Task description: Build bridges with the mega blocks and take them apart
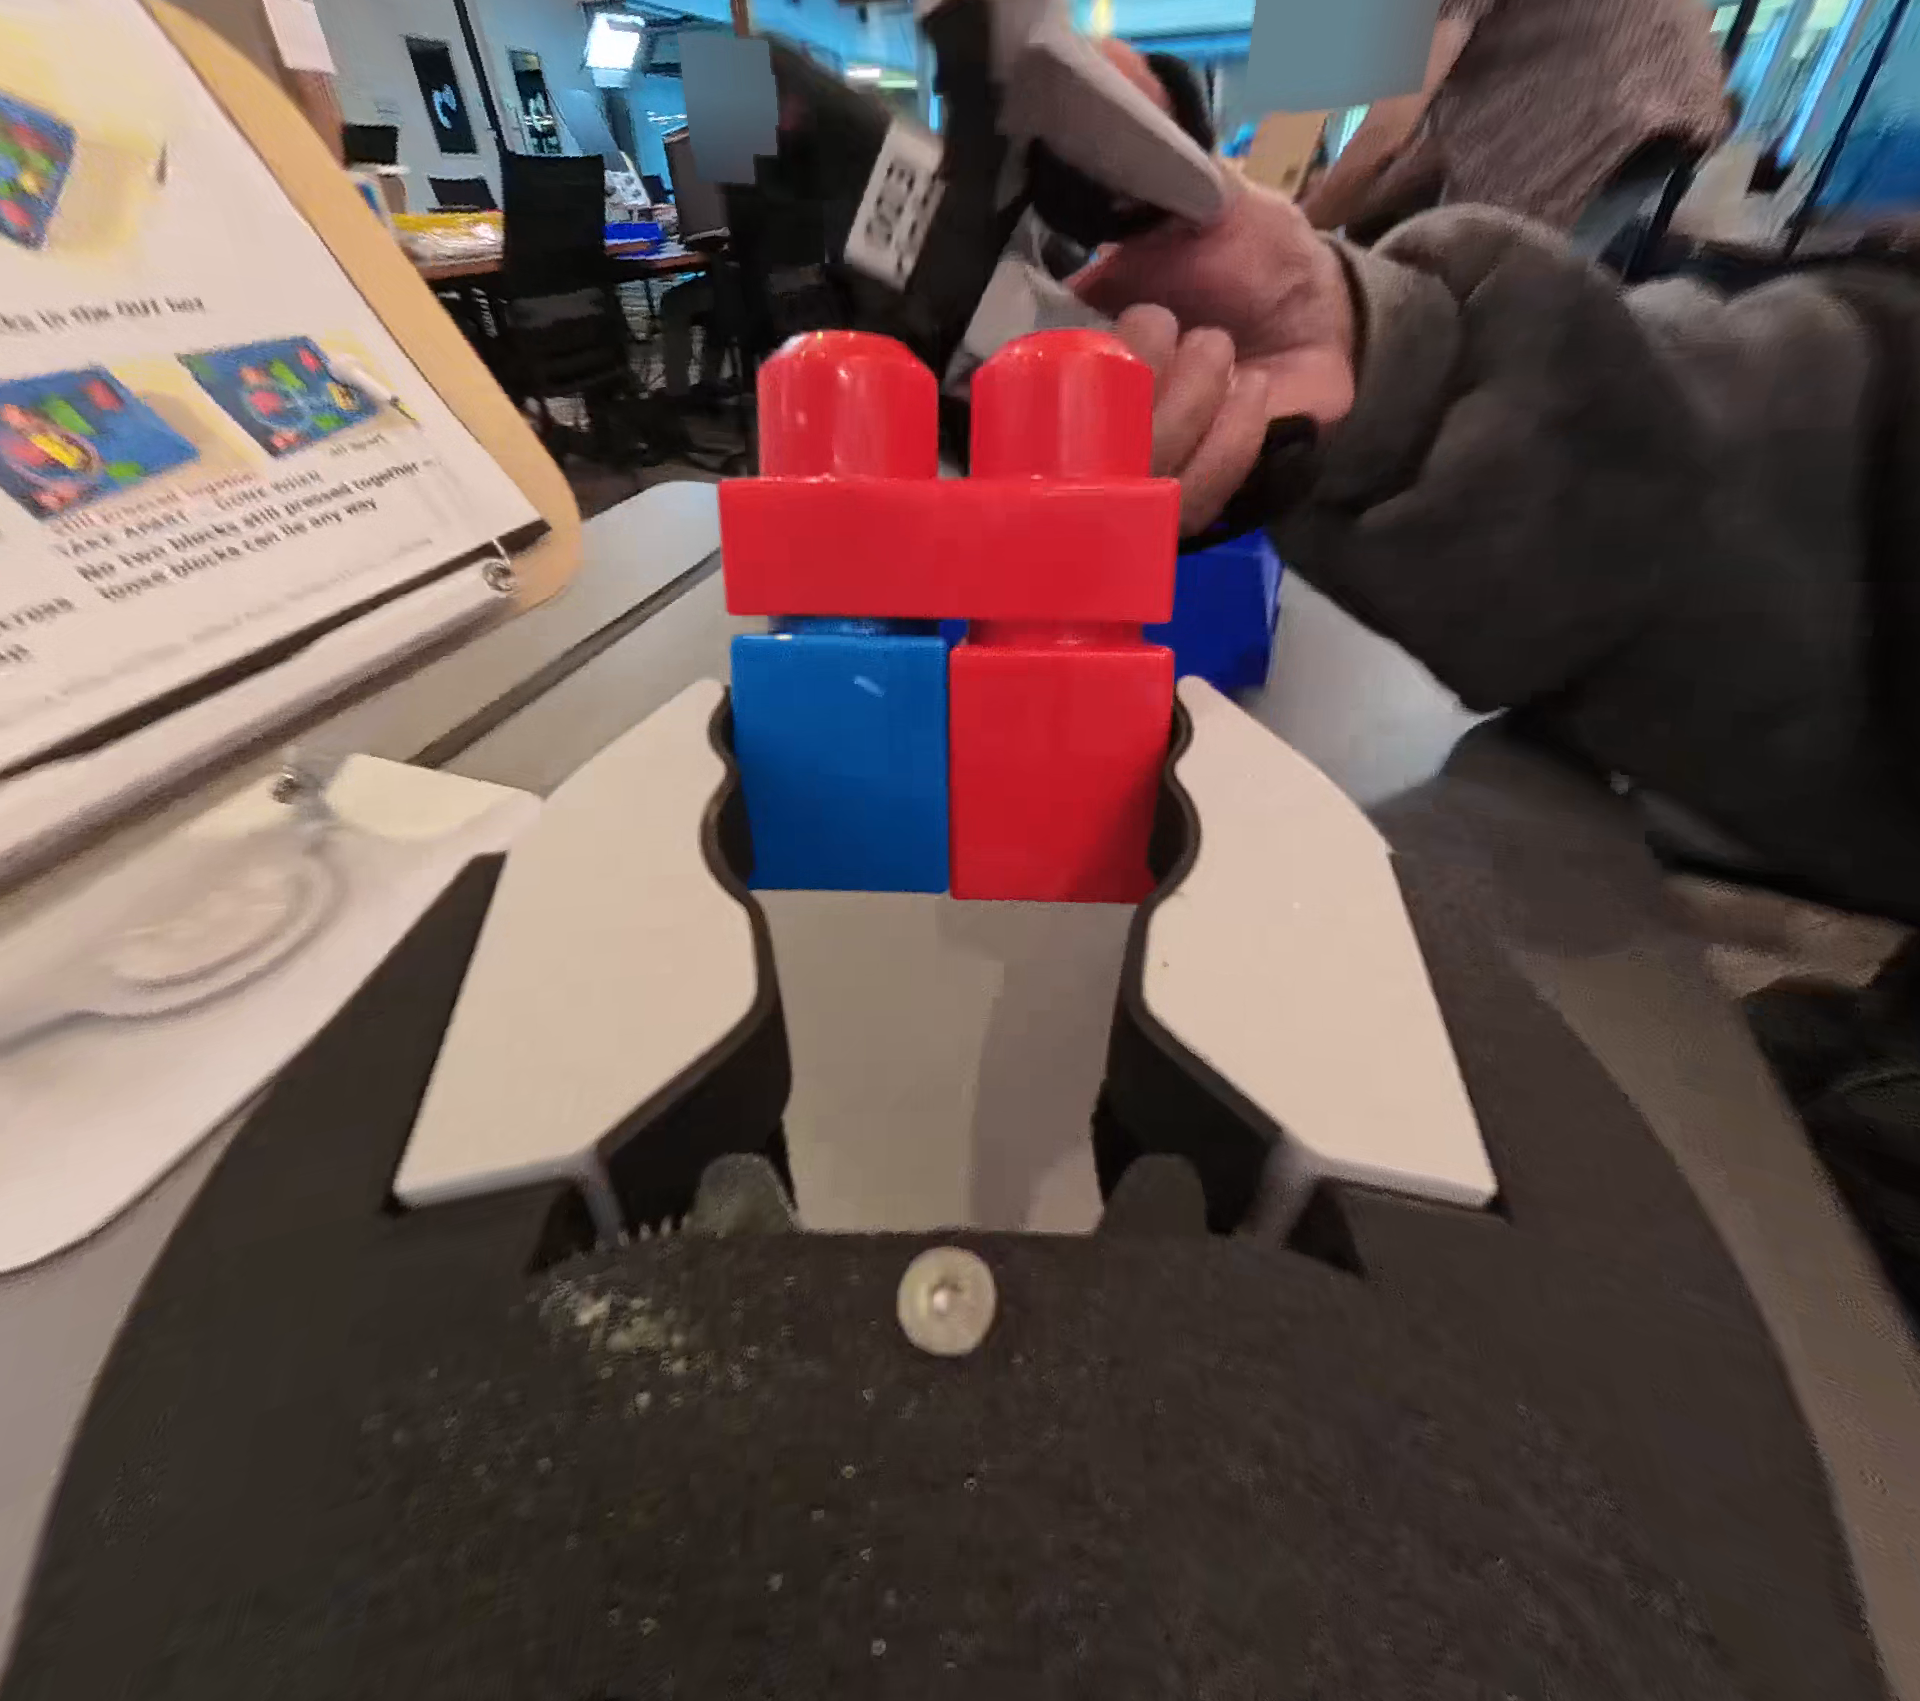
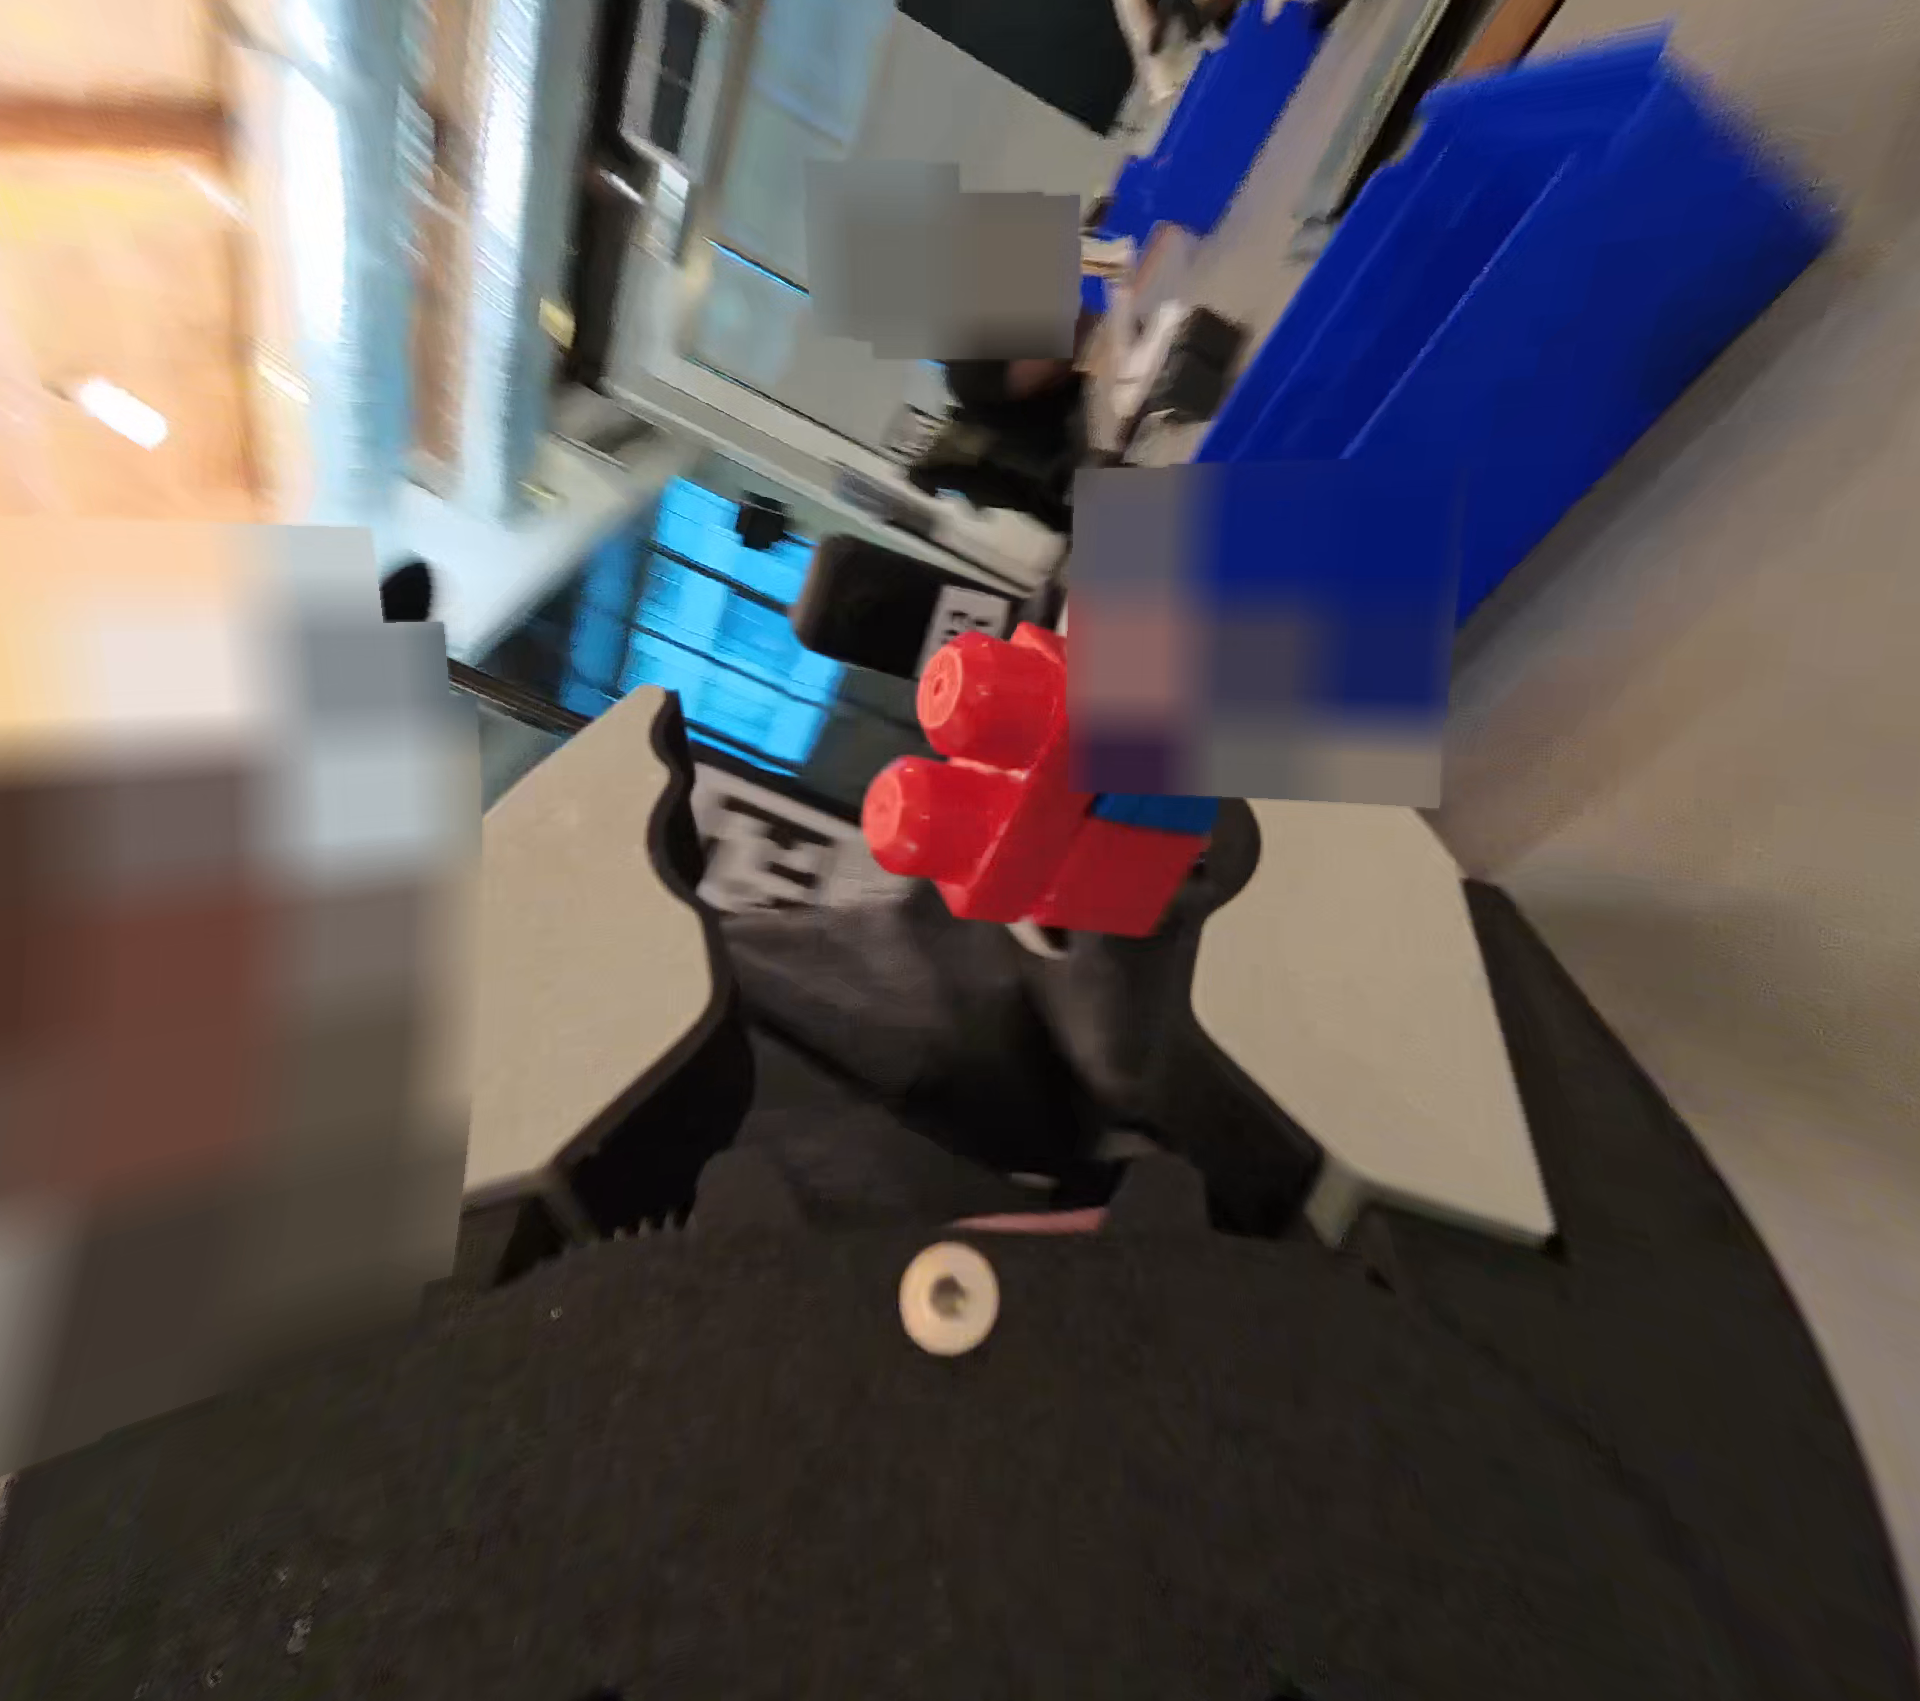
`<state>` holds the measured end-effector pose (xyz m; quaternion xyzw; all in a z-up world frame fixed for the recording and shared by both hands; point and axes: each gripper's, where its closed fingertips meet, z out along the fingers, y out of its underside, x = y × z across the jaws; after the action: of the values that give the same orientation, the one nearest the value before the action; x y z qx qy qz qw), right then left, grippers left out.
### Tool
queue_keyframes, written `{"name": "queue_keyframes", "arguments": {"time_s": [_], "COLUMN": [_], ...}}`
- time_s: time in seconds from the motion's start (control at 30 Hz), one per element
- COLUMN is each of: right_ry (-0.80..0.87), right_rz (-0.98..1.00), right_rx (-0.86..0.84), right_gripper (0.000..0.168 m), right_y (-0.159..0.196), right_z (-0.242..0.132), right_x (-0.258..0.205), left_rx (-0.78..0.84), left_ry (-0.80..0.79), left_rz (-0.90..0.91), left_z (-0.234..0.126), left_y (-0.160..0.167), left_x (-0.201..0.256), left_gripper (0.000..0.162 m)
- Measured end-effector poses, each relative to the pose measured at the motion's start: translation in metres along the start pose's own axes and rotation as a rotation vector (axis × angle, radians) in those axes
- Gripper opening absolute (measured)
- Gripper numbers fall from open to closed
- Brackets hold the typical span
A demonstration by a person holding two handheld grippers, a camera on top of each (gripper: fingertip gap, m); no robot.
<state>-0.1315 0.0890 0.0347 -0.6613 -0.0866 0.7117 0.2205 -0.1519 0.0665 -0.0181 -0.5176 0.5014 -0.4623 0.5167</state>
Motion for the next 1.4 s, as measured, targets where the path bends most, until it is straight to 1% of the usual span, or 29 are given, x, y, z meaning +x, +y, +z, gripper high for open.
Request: {"name": "queue_keyframes", "arguments": {"time_s": [0.03, 0.07, 0.13, 0.17, 0.2, 0.23, 0.27, 0.3, 0.33, 0.4, 0.5, 0.57, 0.7, 0.77, 0.9, 0.97, 1.1, 1.13, 1.27, 1.4], "right_ry": [-0.059, -0.069, -0.074, -0.11, -0.181, -0.214, -0.243, -0.273, -0.284, -0.327, -0.343, -0.336, -0.327, -0.334, -0.336, -0.33, -0.361, -0.366, -0.443, -0.491], "right_rz": [0.117, 0.191, 0.251, 0.28, 0.313, 0.331, 0.33, 0.328, 0.328, 0.32, 0.317, 0.312, 0.287, 0.283, 0.282, 0.291, 0.294, 0.289, 0.294, 0.276], "right_rx": [0.004, -0.007, -0.03, -0.033, -0.038, -0.06, -0.077, -0.1, -0.111, -0.075, -0.046, -0.041, -0.034, -0.037, -0.044, -0.04, -0.053, -0.045, -0.005, 0.017], "right_gripper": [0.099, 0.099, 0.104, 0.107, 0.106, 0.106, 0.108, 0.104, 0.104, 0.099, 0.099, 0.1, 0.098, 0.095, 0.097, 0.094, 0.094, 0.096, 0.093, 0.093], "right_y": [0.006, 0.014, 0.029, 0.034, 0.037, 0.043, 0.049, 0.054, 0.057, 0.052, 0.047, 0.046, 0.047, 0.048, 0.052, 0.053, 0.056, 0.055, 0.053, 0.052], "right_z": [-0.001, -0.001, 0.003, 0.007, 0.012, 0.018, 0.024, 0.029, 0.034, 0.039, 0.042, 0.042, 0.038, 0.036, 0.033, 0.033, 0.032, 0.032, 0.032, 0.032], "right_x": [0.003, 0.013, 0.029, 0.031, 0.027, 0.028, 0.027, 0.025, 0.026, 0.027, 0.033, 0.038, 0.045, 0.046, 0.047, 0.049, 0.046, 0.045, 0.042, 0.042], "left_rx": [-0.018, -0.028, -0.037, -0.039, -0.044, -0.05, -0.054, -0.06, -0.057, -0.06, -0.068, -0.072, -0.08, -0.083, -0.099, -0.107, -0.111, -0.119, -0.1, -0.085], "left_ry": [-0.003, -0.001, 0.015, 0.025, 0.03, 0.031, 0.032, 0.035, 0.037, 0.044, 0.023, 0.019, -0.001, 0.001, 0.021, 0.033, 0.038, 0.03, 0.041, 0.017], "left_rz": [0.039, 0.067, 0.092, 0.096, 0.098, 0.102, 0.102, 0.095, 0.09, 0.084, 0.086, 0.083, 0.097, 0.104, 0.108, 0.098, 0.119, 0.136, 0.126, 0.142], "left_z": [-0.001, -0.001, -0.001, -0.001, 0.001, 0.002, 0.003, 0.003, 0.004, 0.005, 0.005, 0.006, 0.009, 0.011, 0.012, 0.012, 0.012, 0.012, 0.011, 0.01], "left_y": [0.001, 0.003, 0.004, 0.004, 0.005, 0.006, 0.008, 0.011, 0.012, 0.014, 0.019, 0.023, 0.031, 0.032, 0.035, 0.037, 0.035, 0.036, 0.032, 0.032], "left_x": [0.004, 0.007, 0.014, 0.017, 0.019, 0.019, 0.018, 0.018, 0.019, 0.02, 0.015, 0.013, 0.012, 0.013, 0.016, 0.016, 0.019, 0.019, 0.019, 0.018], "left_gripper": [0.074, 0.074, 0.074, 0.074, 0.074, 0.074, 0.074, 0.074, 0.074, 0.074, 0.074, 0.075, 0.075, 0.075, 0.074, 0.074, 0.074, 0.075, 0.075, 0.075]}}
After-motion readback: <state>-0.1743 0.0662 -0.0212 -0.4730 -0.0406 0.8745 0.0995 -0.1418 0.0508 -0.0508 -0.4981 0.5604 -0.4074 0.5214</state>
